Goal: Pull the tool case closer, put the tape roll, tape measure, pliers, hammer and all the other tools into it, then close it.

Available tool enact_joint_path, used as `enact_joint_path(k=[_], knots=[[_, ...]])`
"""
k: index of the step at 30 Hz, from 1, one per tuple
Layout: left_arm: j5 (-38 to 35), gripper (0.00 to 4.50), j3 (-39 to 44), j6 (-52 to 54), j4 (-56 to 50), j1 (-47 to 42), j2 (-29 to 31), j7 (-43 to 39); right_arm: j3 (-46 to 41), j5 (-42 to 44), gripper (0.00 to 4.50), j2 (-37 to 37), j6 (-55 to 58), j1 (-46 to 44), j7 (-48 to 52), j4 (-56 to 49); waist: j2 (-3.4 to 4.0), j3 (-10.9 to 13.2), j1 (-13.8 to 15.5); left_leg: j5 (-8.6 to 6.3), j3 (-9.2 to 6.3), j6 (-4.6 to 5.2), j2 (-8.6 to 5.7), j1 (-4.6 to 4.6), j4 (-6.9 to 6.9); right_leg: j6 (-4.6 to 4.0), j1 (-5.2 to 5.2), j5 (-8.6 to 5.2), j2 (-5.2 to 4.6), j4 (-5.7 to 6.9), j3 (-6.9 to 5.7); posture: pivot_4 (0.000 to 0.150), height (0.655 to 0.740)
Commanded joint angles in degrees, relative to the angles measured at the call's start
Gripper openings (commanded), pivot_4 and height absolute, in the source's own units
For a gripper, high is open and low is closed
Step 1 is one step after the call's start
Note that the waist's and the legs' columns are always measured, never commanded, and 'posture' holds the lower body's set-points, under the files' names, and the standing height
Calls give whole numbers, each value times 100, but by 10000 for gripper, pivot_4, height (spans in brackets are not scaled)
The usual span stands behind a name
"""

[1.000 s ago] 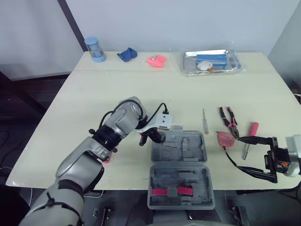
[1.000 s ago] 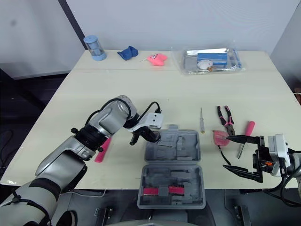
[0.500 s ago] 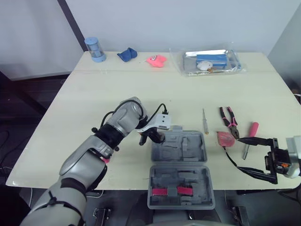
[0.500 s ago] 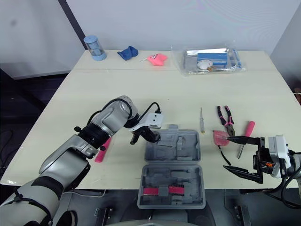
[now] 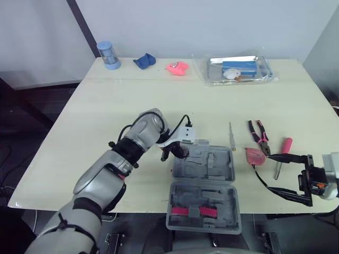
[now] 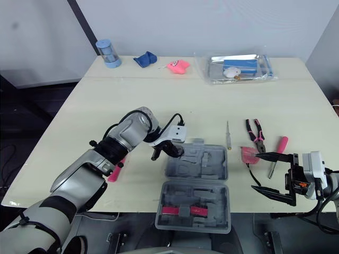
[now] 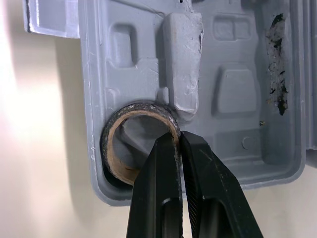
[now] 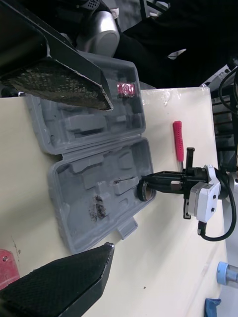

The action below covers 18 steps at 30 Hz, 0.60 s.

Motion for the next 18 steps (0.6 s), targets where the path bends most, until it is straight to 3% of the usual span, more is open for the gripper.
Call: enact_joint_path(k=[1,5,6,18], knots=[[30,601,33,-81,-24,-138,44,-101,-174,58,45000,-30,-86,-20,-3,-74,0,0,-9,0,0,0,0,1,0,0,0,0,0,0,0,1500,7400],[48,11648,109,-92,98,-152,-66,144,-204,59,45000,-42,-92,2,0,-72,0,0,-5,0,-1,0,0,0,0,0,0,0,0,1,0,1500,7400],[39,16387,126,-81,124,-159,-94,180,-212,60,45000,-44,-94,8,0,-70,0,0,-4,0,0,0,0,0,0,0,0,0,0,0,0,1500,7400],[-261,16387,247,337,-641,-186,109,-398,-234,56,45000,-38,-110,48,-15,-77,0,0,-6,0,-1,0,0,0,0,0,0,0,0,0,0,1500,7400]])
